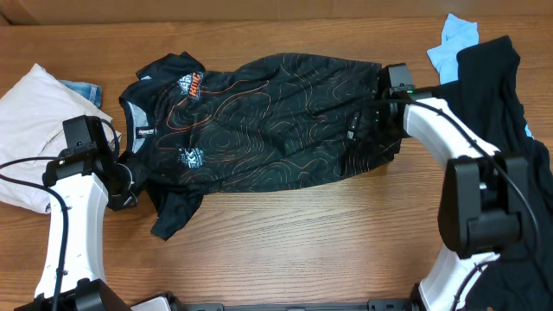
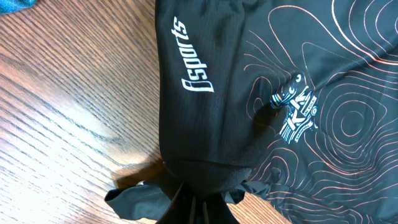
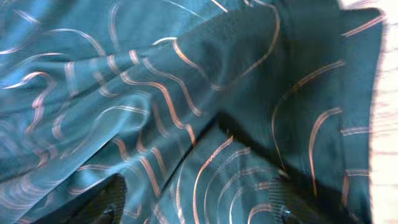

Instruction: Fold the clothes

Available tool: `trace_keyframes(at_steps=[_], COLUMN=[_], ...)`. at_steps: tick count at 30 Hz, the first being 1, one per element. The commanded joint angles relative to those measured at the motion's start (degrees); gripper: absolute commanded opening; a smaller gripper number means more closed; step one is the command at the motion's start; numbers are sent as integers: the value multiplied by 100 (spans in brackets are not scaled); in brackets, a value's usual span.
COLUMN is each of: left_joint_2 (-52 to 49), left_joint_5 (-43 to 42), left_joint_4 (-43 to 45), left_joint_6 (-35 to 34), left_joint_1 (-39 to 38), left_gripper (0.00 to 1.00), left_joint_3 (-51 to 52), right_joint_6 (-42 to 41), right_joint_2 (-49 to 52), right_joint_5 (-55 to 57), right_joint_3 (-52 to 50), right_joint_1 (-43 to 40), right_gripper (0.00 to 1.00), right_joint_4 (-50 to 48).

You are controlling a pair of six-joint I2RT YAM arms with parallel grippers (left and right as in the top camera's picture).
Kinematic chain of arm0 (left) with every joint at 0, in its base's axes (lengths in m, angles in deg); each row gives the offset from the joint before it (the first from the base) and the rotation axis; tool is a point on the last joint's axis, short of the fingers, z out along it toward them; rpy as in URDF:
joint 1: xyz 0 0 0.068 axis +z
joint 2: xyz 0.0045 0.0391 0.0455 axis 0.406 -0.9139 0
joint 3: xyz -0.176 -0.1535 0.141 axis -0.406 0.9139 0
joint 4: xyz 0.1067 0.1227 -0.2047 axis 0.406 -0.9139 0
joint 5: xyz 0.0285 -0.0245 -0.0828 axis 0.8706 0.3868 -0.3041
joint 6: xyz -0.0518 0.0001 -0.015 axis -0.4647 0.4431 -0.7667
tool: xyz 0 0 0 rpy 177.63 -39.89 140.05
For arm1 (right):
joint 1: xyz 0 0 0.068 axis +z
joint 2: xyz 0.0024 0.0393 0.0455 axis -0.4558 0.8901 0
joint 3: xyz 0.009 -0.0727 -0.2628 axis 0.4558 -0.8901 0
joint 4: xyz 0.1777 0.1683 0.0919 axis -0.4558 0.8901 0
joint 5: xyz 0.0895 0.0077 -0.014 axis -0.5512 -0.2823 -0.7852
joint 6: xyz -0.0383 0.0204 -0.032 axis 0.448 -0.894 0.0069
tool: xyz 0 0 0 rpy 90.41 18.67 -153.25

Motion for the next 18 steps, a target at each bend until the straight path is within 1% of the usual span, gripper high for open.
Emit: trace_keyframes(at_steps=[1, 2, 3, 5, 7, 10, 11, 12, 13, 16, 18], left_joint_2=[-11, -11, -11, -11, -11, -11, -11, -11, -11, -11, -11], left_joint_5=[-44, -44, -44, -42, -42, -42, -44, -44, -44, -44, -44], left_joint_4=[-11, -11, -9, -7, -2, -2, -4, -4, -7, -4, -4], left_joint_6=[131, 131, 131, 131, 129, 129, 131, 129, 131, 129, 129], left_joint_1=[-2, -2, -2, -2, -2, -2, -2, -2, -2, -2, -2], left_gripper=[4, 4, 4, 4, 4, 4, 4, 4, 4, 4, 4], left_joint_3=[39, 39, 39, 39, 39, 39, 39, 39, 39, 39, 39], right_joint_6=[4, 4, 2, 2, 2, 2, 2, 0, 0, 0, 0], right_joint_2=[284, 345, 389, 409, 409, 409, 409, 409, 409, 409, 409], right_joint_5=[81, 107, 223, 431, 535, 647, 664, 680, 680, 680, 678], right_joint_3=[17, 17, 17, 17, 17, 17, 17, 17, 17, 17, 17], right_joint_1=[-20, -20, -20, -20, -20, -26, -26, -26, -26, -26, -26], right_gripper=[73, 72, 67, 62, 60, 54, 50, 43, 39, 34, 28], right_joint_4=[-192, -238, -269, -245, -177, -96, -94, -74, -63, -50, -48])
